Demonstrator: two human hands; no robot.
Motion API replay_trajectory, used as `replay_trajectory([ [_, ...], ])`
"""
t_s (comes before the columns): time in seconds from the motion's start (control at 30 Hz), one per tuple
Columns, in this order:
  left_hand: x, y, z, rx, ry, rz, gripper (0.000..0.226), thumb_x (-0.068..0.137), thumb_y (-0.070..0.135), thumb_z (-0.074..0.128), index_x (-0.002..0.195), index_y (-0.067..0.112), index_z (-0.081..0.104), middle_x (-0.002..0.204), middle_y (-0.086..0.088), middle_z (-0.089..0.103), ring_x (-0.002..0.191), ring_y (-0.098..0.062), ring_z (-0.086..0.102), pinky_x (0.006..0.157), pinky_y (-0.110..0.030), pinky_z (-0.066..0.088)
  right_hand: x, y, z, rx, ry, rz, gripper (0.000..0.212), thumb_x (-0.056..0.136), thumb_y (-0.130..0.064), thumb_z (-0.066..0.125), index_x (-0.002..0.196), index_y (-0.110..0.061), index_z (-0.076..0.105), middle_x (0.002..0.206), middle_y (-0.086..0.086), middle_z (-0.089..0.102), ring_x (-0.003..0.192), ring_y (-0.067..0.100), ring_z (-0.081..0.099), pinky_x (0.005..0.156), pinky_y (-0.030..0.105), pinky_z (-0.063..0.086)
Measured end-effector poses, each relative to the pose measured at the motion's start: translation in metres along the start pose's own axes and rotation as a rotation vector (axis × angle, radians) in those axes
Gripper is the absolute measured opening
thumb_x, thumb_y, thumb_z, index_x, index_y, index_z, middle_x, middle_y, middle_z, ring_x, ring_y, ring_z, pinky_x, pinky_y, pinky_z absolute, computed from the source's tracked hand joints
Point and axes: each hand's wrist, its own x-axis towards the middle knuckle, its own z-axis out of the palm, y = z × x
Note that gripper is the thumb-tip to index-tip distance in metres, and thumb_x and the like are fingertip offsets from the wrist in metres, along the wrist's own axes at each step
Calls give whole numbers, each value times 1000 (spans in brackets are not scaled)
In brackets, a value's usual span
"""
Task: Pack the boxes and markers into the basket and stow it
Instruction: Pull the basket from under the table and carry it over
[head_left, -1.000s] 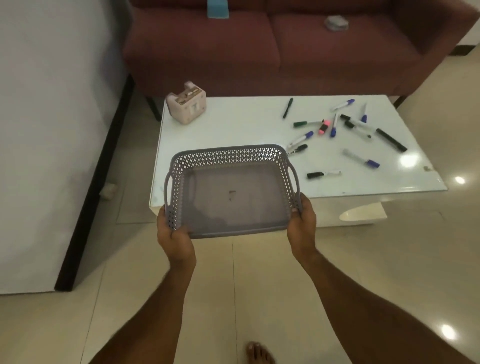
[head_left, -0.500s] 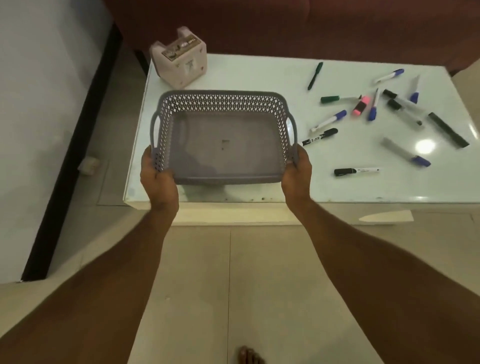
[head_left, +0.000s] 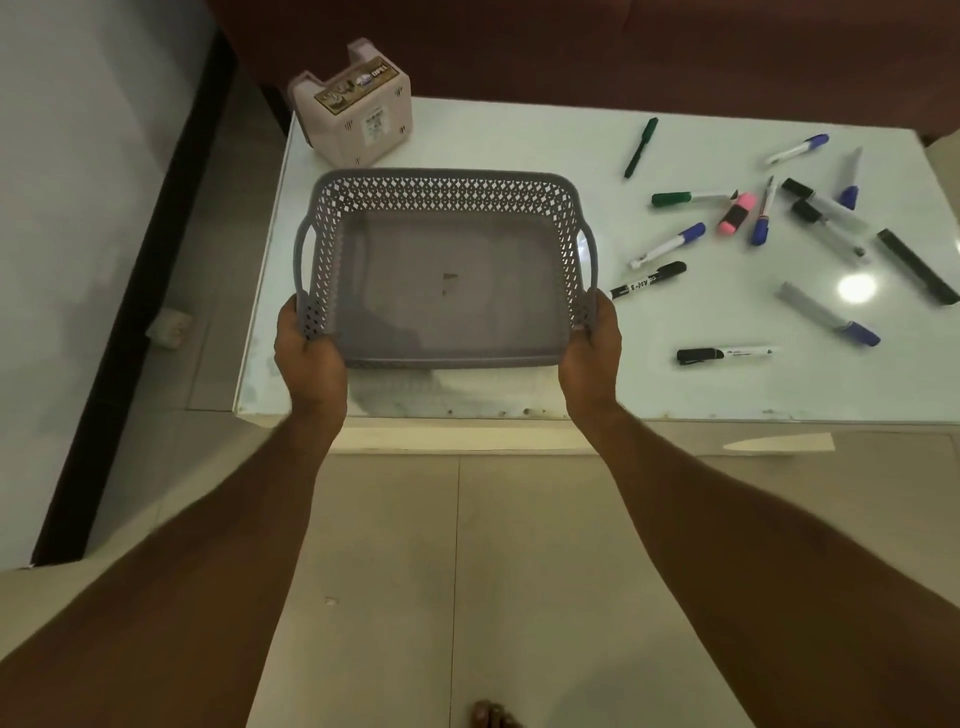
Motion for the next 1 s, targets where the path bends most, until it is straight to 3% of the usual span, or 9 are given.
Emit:
replay_trajectory([
  [0.07, 2, 2, -2, 1, -19, 1, 31, 101, 5, 48, 129, 6, 62, 106, 1, 64, 100, -15, 60, 90, -30, 50, -2, 2, 1, 7, -2, 6, 40, 103, 3, 37, 136, -8, 56, 125, 7, 67, 111, 15, 65, 104, 39, 55],
  [0.17, 5, 5, -3, 8, -53, 4, 32, 102, 4, 47, 132, 6, 60, 110, -2, 63, 101, -15, 59, 86, -21, 49, -4, 3, 2, 23, -3, 23, 36, 105, -1, 38, 136, -8, 56, 126, 9, 67, 115, 21, 64, 105, 44, 54],
  [0.3, 7, 7, -4, -2, -66, 18, 34, 101, -1, 47, 133, 5, 58, 113, -4, 63, 100, -13, 60, 81, -16, 49, -6, 1, 4, -20, 21, 31, 38, 105, -1, 39, 139, -8, 55, 128, 7, 66, 115, 17, 62, 107, 44, 51],
  [0.43, 6, 15, -9, 32, -86, 50, 41, 100, 10, 59, 141, 7, 53, 131, -2, 63, 116, -16, 61, 95, -17, 51, -15, -7, 2, -224, 43, -61, 43, 109, -17, 43, 151, -6, 42, 148, 11, 52, 136, 23, 49, 115, 32, 41],
  [0.47, 7, 18, -12, 77, -83, 71, 47, 100, 15, 61, 145, 7, 49, 141, -4, 59, 128, -17, 57, 106, -20, 47, -19, -13, 2, -330, 51, -116, 48, 109, -23, 43, 154, -7, 37, 154, 11, 46, 142, 24, 42, 116, 27, 36],
  [0.53, 13, 26, -23, 199, -97, 153, 56, 101, 21, 60, 152, 8, 40, 154, -6, 47, 144, -18, 43, 119, -26, 34, -26, -28, 7, -555, 26, -267, 56, 109, -33, 40, 157, -8, 29, 161, 11, 36, 150, 25, 32, 122, 33, 30],
  [0.63, 32, 45, -53, 452, -184, 353, 61, 101, 26, 57, 154, 8, 34, 157, -11, 41, 146, -26, 38, 122, -38, 31, -37, -61, 28, -873, -29, -459, 64, 107, -41, 38, 158, -4, 26, 166, 15, 28, 155, 30, 22, 128, 44, 21],
  [0.73, 61, 66, -93, 730, -261, 485, 62, 101, 27, 57, 153, 5, 32, 156, -18, 41, 145, -36, 38, 123, -50, 31, -47, -98, 62, -1032, -111, -506, 70, 106, -46, 33, 157, 0, 26, 166, 19, 25, 156, 33, 20, 127, 49, 21],
  [1.0, 160, 99, -223, 1093, -299, 653, 70, 97, 37, 39, 156, 0, 26, 157, -23, 38, 147, -37, 35, 127, -47, 22, -79, -176, 219, -1208, -429, -649, 81, 102, -57, 10, 161, -1, 15, 169, 21, 16, 158, 34, 12, 129, 50, 14],
])
